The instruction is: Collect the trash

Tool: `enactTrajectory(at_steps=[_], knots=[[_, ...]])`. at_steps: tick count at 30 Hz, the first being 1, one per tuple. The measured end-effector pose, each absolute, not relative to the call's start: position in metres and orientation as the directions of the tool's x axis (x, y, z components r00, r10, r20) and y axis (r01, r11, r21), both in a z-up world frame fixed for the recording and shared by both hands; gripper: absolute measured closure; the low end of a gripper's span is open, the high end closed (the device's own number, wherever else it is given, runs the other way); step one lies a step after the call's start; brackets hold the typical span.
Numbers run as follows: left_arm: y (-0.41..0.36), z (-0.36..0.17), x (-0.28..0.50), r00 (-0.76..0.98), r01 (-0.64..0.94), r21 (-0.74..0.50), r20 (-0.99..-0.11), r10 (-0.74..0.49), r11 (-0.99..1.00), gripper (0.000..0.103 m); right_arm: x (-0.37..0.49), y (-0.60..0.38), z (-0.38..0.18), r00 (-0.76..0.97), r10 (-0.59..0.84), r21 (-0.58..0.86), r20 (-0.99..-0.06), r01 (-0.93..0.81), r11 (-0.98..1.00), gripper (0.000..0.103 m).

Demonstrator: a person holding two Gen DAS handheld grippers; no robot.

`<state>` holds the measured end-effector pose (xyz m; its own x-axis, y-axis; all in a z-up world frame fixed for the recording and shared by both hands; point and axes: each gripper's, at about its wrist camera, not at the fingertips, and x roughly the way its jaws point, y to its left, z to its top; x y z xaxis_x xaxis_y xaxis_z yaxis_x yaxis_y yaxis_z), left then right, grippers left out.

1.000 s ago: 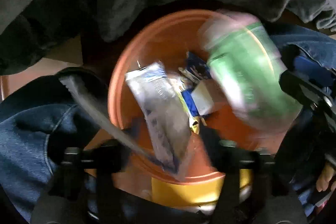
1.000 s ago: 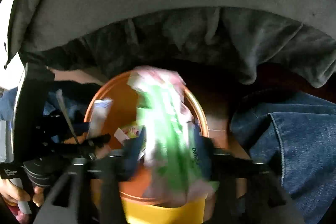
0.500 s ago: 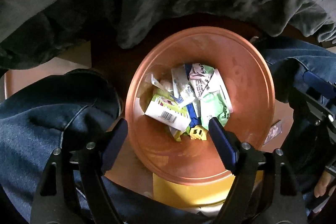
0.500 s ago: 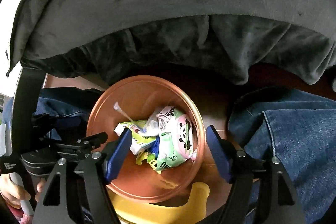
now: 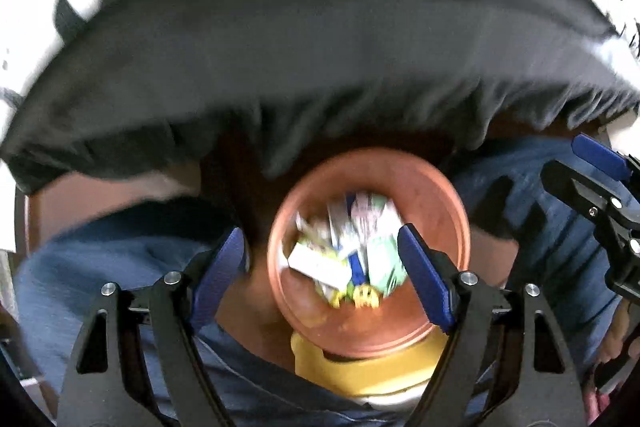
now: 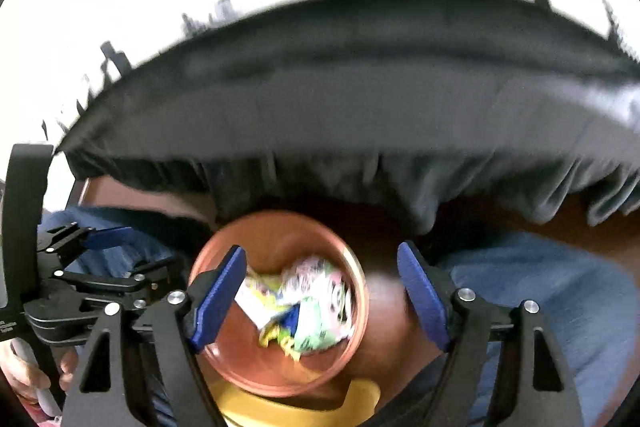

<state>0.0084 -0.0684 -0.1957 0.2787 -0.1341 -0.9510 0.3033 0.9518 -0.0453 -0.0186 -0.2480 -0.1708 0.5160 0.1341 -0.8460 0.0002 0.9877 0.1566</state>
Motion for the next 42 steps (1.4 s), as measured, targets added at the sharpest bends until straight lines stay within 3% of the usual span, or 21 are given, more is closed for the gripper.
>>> enactTrajectory(at_steps=[8, 20, 25, 42], knots=[[-0.046, -0.079, 0.011, 0.609, 0.196, -0.015, -0.782, -0.133, 0.981, 0.016, -0.035, -0.248, -0.059, 0.774, 0.078, 0.091, -0.629, -0.026, 0.995, 0.007], [-0.026, 0.019, -0.005, 0.826, 0.086, -0.011, -0.558, -0.077, 0.996, 0.012, -0.048, -0.248, 0.035, 0.925, 0.07, 0.098, -0.374, -0.036, 0.995, 0.006], [-0.025, 0.046, -0.018, 0.873, 0.062, 0.001, -0.484, -0.053, 0.998, 0.012, -0.053, -0.244, 0.048, 0.939, 0.076, 0.105, -0.335, -0.043, 0.994, 0.006], [-0.024, 0.075, -0.035, 0.922, 0.036, -0.007, -0.386, -0.036, 0.999, 0.012, -0.062, -0.239, 0.055, 0.948, 0.074, 0.096, -0.311, -0.046, 0.994, 0.006]])
